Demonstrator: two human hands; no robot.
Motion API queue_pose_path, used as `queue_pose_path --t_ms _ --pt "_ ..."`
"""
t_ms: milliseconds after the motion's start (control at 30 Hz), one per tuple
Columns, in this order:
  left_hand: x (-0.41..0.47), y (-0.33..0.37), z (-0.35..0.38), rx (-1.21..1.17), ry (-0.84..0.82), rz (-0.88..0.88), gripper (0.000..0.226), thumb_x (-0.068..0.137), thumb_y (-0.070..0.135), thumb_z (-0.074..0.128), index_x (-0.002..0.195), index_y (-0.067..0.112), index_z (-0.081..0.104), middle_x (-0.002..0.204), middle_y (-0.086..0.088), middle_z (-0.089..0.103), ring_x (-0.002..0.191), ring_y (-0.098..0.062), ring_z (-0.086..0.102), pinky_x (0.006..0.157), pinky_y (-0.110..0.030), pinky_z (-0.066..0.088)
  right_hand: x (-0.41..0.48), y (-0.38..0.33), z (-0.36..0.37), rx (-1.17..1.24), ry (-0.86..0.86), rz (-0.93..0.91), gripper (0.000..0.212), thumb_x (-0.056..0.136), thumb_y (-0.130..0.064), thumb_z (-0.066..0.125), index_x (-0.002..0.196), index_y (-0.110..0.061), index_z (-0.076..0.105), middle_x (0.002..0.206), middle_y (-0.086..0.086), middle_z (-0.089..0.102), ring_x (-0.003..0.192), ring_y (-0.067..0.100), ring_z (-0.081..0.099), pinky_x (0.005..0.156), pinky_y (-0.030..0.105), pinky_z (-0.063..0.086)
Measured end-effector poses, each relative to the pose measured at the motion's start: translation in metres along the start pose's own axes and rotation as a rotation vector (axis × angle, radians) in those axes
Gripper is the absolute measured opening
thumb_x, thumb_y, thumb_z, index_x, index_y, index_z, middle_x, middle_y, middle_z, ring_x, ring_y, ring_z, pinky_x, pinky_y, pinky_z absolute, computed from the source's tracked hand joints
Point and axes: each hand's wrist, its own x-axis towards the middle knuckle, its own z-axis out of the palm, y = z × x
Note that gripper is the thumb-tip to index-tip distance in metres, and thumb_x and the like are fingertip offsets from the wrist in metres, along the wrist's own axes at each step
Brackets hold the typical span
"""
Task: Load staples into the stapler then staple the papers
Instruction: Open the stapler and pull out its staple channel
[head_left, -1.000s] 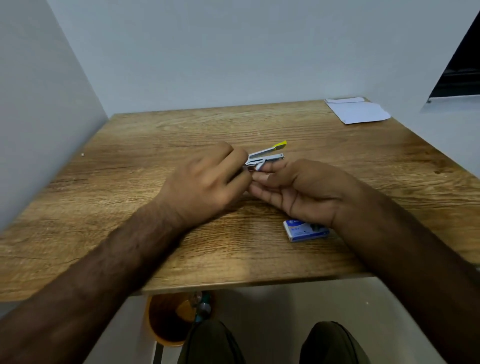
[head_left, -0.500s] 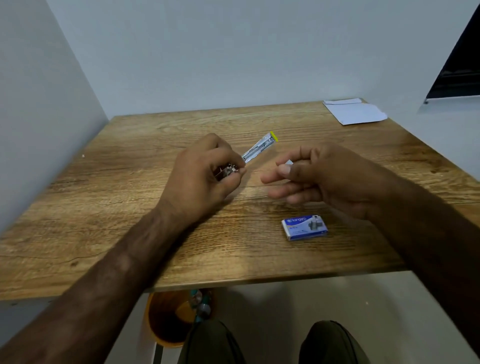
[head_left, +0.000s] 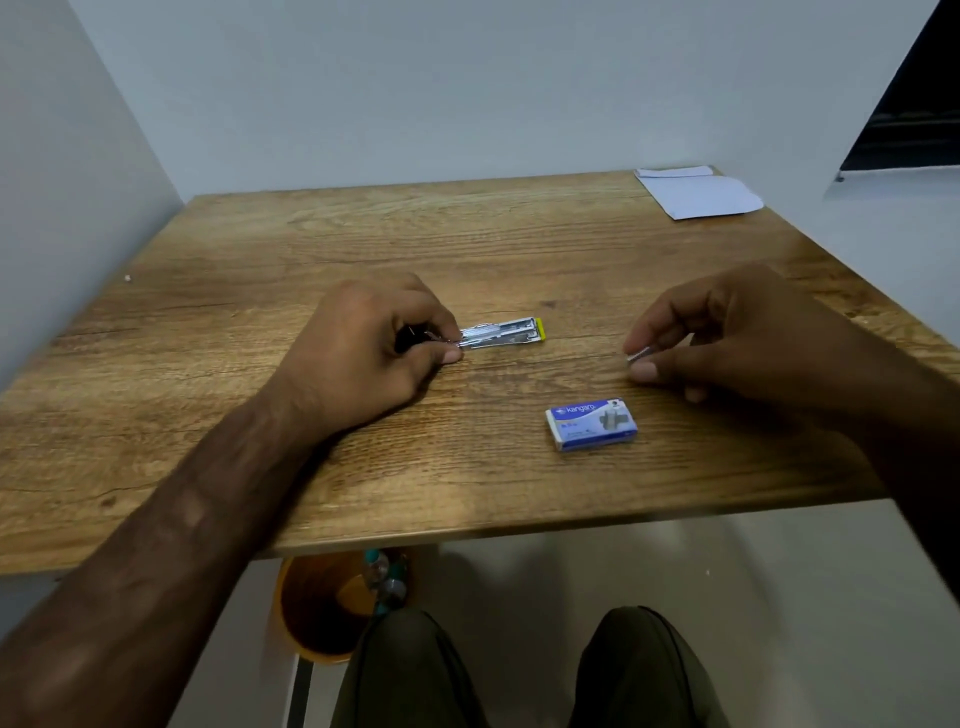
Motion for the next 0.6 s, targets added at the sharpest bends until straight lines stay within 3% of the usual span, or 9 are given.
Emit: queue_pose_path --t_ms 133,300,600 --pt "-0.001 0.001 0.001 -0.043 -0.020 -0.031 0.012 0.081 0.017 0.083 0.091 0.018 0.077 0.089 0.003 0.074 0.078 -0.013 0.067 0.071 -0.043 0.057 -0.020 0.014 -0.020 -0.164 0.029 -0.029 0.022 0.061 -0.059 0.078 0.080 -0.050 0.076 0.076 -0.024 0.073 0.067 -0.005 0.063 0.050 0.013 0.045" --pt "-0.002 0.002 -0.001 -0.046 -0.044 -0.043 0.019 0.082 0.020 0.081 0.100 0.020 0.075 0.091 0.005 0.072 0.081 -0.013 0.067 0.072 -0.044 0.057 -0.041 0.036 -0.030 -0.166 0.053 -0.051 0.023 0.067 -0.058 0.077 0.089 -0.051 0.077 0.088 -0.020 0.073 0.080 0.005 0.063 0.065 0.025 0.044" --pt "-0.004 0.008 -0.006 -0.029 -0.067 -0.084 0.037 0.083 0.028 0.078 0.119 0.029 0.067 0.095 0.011 0.070 0.087 -0.001 0.065 0.077 -0.032 0.057 -0.042 0.040 -0.034 -0.147 -0.020 -0.029 0.039 0.061 -0.062 0.076 0.099 -0.054 0.073 0.095 -0.024 0.070 0.087 0.000 0.062 0.069 0.024 0.044"
